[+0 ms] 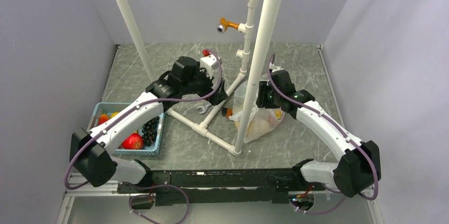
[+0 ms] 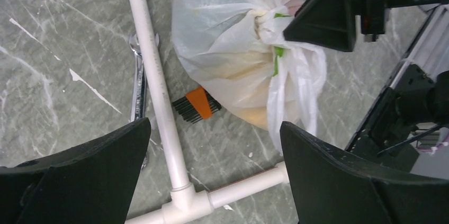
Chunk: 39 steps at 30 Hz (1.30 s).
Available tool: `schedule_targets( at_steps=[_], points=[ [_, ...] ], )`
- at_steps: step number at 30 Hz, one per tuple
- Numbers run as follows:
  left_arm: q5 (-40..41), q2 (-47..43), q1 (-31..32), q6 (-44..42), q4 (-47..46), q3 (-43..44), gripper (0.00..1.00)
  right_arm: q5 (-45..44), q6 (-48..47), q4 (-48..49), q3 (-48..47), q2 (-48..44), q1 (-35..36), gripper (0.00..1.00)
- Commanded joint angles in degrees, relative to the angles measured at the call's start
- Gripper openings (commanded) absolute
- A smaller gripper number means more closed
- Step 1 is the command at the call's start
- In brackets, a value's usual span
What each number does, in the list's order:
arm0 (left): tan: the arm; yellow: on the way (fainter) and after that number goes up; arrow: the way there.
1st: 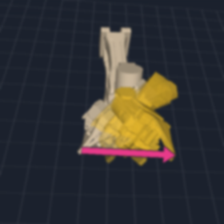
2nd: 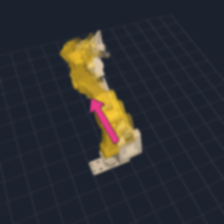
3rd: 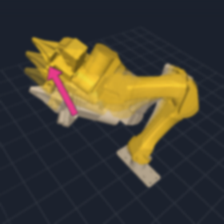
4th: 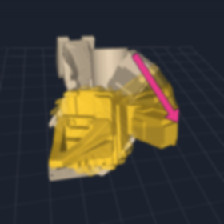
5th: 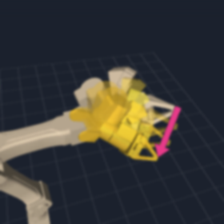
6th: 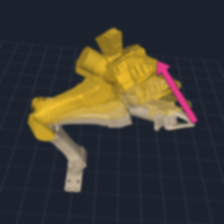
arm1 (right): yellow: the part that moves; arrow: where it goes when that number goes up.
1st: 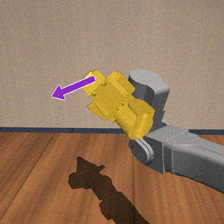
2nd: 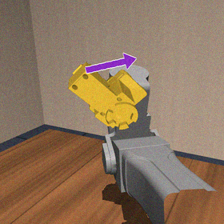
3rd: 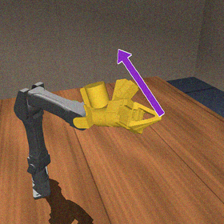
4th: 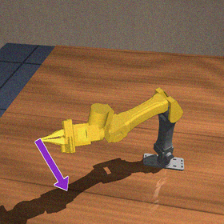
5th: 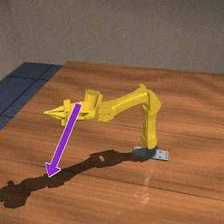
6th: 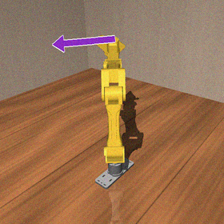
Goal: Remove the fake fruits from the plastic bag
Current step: Move the plastic bag to the center of the board, then untie the plastic bag at the center of the board.
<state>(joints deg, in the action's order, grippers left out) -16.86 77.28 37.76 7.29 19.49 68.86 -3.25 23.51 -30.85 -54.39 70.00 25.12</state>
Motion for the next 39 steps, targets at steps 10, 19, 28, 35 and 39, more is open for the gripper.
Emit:
schedule_targets(
  at_steps=[10, 19, 28, 35, 39],
  points=[
    [-14.3, 13.1, -4.3, 2.7, -4.9, 10.1, 0.94, 20.4, -4.8, 16.9, 14.1, -9.4, 0.9, 0.06],
    [-19.6, 30.3, -0.7, -3.4, 8.3, 26.1, 0.83, 18.7, -0.1, 21.2, 19.1, -13.6, 1.0, 0.00],
    [-14.7, 36.4, 2.6, 0.3, 5.8, 27.6, 0.85, 16.9, 1.7, 22.3, 20.3, -13.3, 1.0, 0.00],
    [-0.6, 38.0, 4.9, 6.7, 2.6, 27.7, 0.64, 18.2, 2.1, 23.3, 21.9, -15.5, 1.0, 0.00],
    [3.5, 39.4, 6.8, 7.4, 2.3, 29.7, 0.57, 18.7, 2.0, 23.9, 23.5, -16.9, 1.0, 0.00]
  ],
)
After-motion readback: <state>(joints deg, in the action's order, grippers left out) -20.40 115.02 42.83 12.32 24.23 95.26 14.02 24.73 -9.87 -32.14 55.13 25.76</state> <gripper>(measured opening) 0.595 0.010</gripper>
